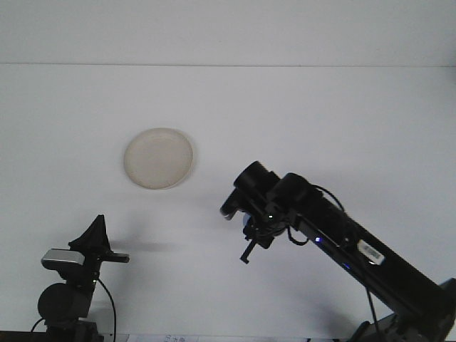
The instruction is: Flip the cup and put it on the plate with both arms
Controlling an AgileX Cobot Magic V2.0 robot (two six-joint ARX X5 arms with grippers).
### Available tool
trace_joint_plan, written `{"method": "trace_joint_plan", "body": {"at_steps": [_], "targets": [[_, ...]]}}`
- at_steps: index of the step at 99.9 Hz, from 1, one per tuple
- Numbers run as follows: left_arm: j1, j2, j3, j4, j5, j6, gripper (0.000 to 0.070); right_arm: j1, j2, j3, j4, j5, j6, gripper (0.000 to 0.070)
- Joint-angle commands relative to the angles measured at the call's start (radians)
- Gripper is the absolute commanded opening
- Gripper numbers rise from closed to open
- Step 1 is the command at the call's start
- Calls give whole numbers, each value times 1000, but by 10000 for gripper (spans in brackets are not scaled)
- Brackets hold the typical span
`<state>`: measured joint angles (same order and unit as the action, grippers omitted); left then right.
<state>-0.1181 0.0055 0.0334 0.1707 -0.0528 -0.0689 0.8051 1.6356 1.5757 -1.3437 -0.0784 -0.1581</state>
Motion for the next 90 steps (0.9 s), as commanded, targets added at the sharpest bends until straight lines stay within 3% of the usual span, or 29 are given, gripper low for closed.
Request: {"method": "trace_joint_plan", "body": {"at_steps": [1,27,90], "targets": [[0,-1,-19,10,0,7,12,36,48,37,-27,1,-30,0],[0,-1,-19,10,0,7,12,132,142,117,-27,0,-56,0],[0,-1,-19,10,0,7,12,131,202,118,-28,0,-79,0]]}}
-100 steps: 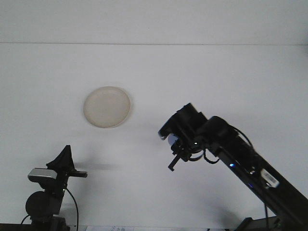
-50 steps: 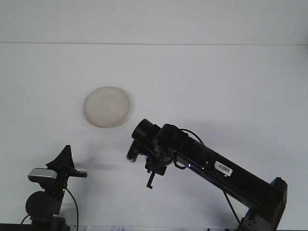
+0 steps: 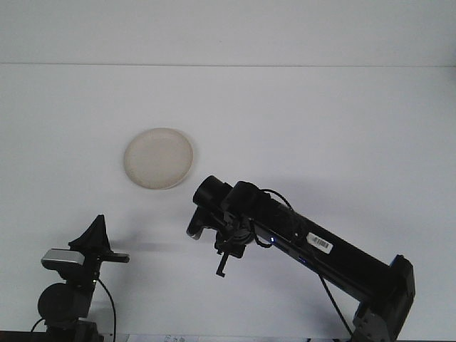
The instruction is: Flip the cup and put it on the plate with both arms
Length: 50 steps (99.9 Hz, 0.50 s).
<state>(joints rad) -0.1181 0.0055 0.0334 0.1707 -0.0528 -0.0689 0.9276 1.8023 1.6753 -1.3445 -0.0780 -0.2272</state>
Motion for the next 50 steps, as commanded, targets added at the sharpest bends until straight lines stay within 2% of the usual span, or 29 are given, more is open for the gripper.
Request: {"method": "trace_joint_plan", "body": {"at_steps": [1,50], "targets": [[0,-1,-19,10,0,7,12,8,36,19,-27,-1,-10,0],[0,-1,-19,10,0,7,12,3,66,-10,-27,-11,-11,0]]}}
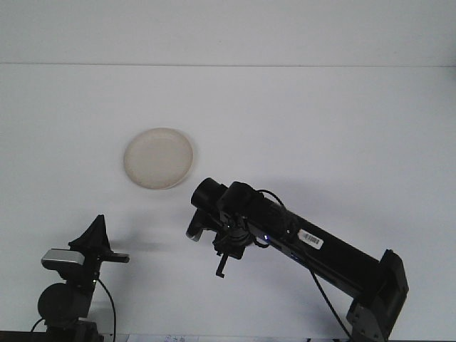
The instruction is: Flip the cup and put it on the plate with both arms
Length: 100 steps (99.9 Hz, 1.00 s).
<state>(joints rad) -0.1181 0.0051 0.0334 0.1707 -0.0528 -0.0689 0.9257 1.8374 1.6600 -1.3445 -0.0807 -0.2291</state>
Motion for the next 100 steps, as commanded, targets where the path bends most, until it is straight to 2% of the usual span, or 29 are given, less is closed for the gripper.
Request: {"method": "trace_joint_plan", "body": {"at_steps": [1,21,24,35,50,64,100], "targets": [[0,-1,-19,10,0,7,12,5,31,4,-27,-11,-11,0],[0,-1,-19,10,0,7,12,4,32,1,-27,-55,-23,13],[0,-1,-19,10,0,7,12,4,32,1,-27,-58,-23,41],[0,-1,-19,10,0,7,12,3,32,1,-27,-58,-22,219],[0,-1,-19,10,0,7,12,3,32,2,-27,-82,-23,265],[0,-1,-19,10,0,7,12,3,32,2,-27,-85,-23,432],[0,-1,-19,10,0,7,12,-7,-6,83,-27,-95,-26,434]]}}
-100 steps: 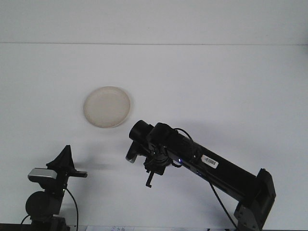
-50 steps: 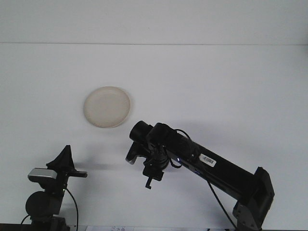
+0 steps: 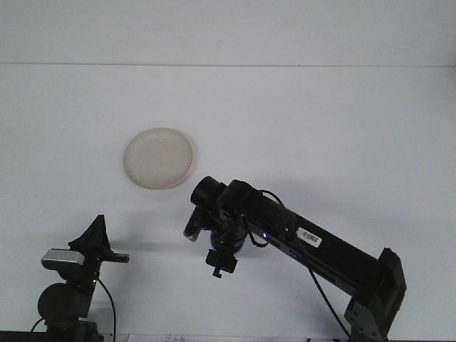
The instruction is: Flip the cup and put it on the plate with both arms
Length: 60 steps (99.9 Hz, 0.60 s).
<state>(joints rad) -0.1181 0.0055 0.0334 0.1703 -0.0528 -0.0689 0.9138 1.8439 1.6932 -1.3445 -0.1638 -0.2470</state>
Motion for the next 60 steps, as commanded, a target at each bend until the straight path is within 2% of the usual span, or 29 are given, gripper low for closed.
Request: {"method": "trace_joint_plan", "body": {"at_steps": [1,15,26,39,60], "targets": [[0,-1,-19,10,0,7,12,4,-16,55,-26,-16,-8,434],[0,-1,-19,10,0,7,12,-26,-79,119,-19,-45,2,434],[0,-1,-19,10,0,7,12,-88,-159,121,11,-11,30,434],[0,-1,-19,10,0,7,12,-209,-248,118,13,86,66,434],[0,-1,-19,10,0,7,12,-443,-425,27,117,85,68,434]]}}
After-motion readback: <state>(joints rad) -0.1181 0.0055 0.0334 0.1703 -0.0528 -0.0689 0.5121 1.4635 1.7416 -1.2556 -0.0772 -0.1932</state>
